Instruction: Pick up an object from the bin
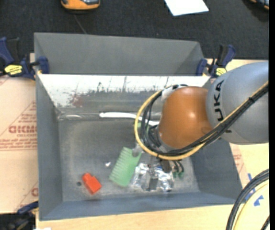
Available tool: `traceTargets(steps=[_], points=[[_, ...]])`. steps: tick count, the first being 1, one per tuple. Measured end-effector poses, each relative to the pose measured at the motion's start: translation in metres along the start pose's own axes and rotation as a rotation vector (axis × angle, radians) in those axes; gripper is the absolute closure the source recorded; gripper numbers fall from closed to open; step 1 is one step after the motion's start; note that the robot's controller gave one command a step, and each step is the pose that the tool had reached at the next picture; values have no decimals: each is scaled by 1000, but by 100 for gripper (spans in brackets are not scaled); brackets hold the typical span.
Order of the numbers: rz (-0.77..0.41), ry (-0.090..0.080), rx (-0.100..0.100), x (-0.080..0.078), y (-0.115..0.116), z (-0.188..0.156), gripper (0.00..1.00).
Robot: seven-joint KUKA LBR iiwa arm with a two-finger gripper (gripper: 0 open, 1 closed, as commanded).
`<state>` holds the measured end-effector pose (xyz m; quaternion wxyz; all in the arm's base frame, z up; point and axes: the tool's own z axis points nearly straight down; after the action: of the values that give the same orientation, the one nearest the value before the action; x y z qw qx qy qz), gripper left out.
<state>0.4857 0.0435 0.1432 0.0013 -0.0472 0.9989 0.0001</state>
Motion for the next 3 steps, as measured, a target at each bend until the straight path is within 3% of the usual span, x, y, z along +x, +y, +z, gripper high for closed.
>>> traceTargets(steps=[1,2,3], points=[[-81,-7,-2,-26,-42,-2,0],[-118,9,0,19,-68,12,0],[-419,-11,1,-35,-105,56,0]])
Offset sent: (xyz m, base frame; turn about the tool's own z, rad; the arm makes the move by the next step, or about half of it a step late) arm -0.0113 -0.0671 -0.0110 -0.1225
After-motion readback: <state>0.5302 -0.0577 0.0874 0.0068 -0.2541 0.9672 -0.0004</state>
